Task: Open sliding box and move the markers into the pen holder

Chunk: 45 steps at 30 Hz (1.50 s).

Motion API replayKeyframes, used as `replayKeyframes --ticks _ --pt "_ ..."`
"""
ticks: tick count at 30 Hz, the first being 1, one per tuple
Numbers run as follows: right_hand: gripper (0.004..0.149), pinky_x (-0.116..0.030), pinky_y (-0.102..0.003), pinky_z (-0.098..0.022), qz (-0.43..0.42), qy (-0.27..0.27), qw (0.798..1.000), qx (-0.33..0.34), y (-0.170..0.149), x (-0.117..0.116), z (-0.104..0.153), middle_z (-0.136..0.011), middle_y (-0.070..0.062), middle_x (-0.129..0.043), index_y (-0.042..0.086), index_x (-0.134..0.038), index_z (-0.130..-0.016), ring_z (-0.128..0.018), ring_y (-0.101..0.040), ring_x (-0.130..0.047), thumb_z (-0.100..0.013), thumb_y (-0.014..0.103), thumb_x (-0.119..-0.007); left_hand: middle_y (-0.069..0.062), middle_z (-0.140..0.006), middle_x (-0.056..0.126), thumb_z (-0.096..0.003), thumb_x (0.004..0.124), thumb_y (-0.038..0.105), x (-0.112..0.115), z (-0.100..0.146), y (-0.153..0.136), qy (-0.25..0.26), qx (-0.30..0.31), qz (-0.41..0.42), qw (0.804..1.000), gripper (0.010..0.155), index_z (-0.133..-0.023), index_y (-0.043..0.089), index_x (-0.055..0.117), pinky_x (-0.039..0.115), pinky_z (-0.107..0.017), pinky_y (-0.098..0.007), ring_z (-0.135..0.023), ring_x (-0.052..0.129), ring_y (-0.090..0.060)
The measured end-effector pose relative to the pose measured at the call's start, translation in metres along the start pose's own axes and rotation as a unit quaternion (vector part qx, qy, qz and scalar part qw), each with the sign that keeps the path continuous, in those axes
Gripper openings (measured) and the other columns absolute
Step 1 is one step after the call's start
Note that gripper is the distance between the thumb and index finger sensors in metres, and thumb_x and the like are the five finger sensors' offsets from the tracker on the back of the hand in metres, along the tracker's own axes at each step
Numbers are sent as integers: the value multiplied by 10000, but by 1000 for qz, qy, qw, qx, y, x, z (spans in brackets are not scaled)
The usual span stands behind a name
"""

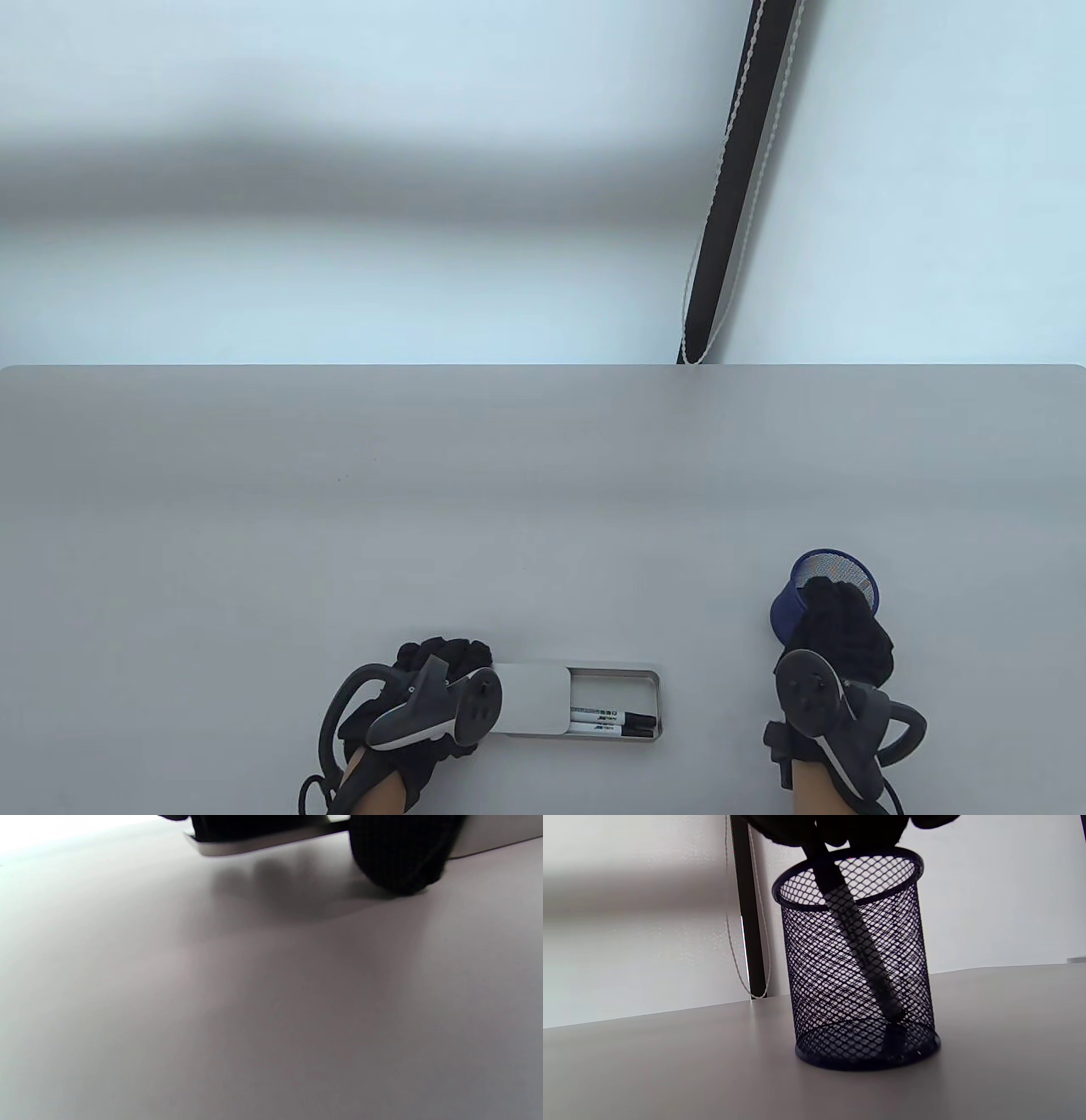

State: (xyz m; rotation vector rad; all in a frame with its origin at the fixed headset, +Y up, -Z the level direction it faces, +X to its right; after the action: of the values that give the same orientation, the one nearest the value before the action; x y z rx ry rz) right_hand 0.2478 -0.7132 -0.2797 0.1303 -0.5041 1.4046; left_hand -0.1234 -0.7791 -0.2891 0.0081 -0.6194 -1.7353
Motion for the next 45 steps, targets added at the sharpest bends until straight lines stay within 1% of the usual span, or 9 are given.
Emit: replayKeyframes --ticks 4,10,15,18,23,27,31,36,45 --pt "442 -475 -640 -654 1 -6 1000 25 11 4 1 -1043 -294 -481 45 -510 -1053 -875 -471 -622 -641 153 -627 41 -1165 442 -432 673 611 0 0 0 1 0 0 1000 773 -1062 316 337 538 -836 -413 -1086 561 -219" --pt "468 -456 -647 -663 -12 -31 995 91 37 20 5 -1060 -303 -438 44 -476 -1071 -903 -479 -572 -646 173 -623 39 -1166 438 -437 670 612 0 1 0 -1 -1 0 1000 771 -1063 313 334 537 -837 -415 -1087 559 -221" --pt "476 -465 -641 -682 -37 -21 989 142 62 26 11 -1074 -285 -456 61 -487 -1080 -919 -468 -581 -649 209 -626 27 -1170 422 -455 654 614 0 1 1 -5 2 -2 1000 764 -1068 302 321 528 -839 -421 -1090 543 -232" --pt "484 -460 -639 -699 -44 21 983 174 78 19 16 -1088 -271 -474 76 -505 -1088 -937 -466 -583 -650 236 -633 18 -1173 413 -471 645 611 1 1 1 -6 4 -3 1000 754 -1071 293 317 523 -840 -426 -1094 534 -240" --pt "497 -459 -633 -717 -23 100 965 243 104 -1 26 -1100 -256 -500 89 -527 -1095 -949 -463 -596 -645 261 -646 5 -1176 409 -487 636 607 0 1 2 -6 7 -3 1000 744 -1076 280 320 515 -843 -434 -1097 527 -250" --pt "517 -459 -636 -723 -12 177 943 283 117 -21 34 -1103 -250 -527 87 -539 -1102 -953 -467 -608 -641 290 -657 -1 -1177 410 -491 634 605 1 1 3 -6 8 -3 1000 742 -1077 275 322 515 -842 -438 -1096 528 -254" --pt "551 -461 -641 -722 8 235 920 312 126 -36 42 -1104 -251 -536 81 -537 -1107 -954 -471 -614 -629 314 -683 -2 -1177 410 -492 632 605 1 1 3 -6 8 -5 1000 742 -1078 273 321 515 -841 -439 -1097 528 -254" --pt "602 -450 -643 -730 43 279 900 332 134 -50 50 -1116 -235 -524 98 -521 -1112 -972 -465 -597 -607 353 -729 -2 -1177 408 -492 631 605 1 1 4 -6 8 -5 1000 741 -1077 274 319 514 -842 -439 -1096 526 -255" --pt "596 -456 -637 -736 76 296 891 337 137 -62 55 -1116 -189 -533 158 -537 -1083 -980 -442 -600 -577 303 -817 -2 -1177 412 -492 632 605 1 1 4 -5 9 -3 1000 740 -1077 273 324 515 -841 -440 -1096 530 -255"
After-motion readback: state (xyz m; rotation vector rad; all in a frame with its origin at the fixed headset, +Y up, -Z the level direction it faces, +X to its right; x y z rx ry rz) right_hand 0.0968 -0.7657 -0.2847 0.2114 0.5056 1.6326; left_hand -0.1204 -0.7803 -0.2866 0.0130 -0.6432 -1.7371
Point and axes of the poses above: the tracker on the back of each hand, its own y axis roughly to the thumb side, its own z axis roughly from the fingertips to the wrist, x = y × z, the point moved 4 cm from there along -z, roughly from the wrist to the fingertips
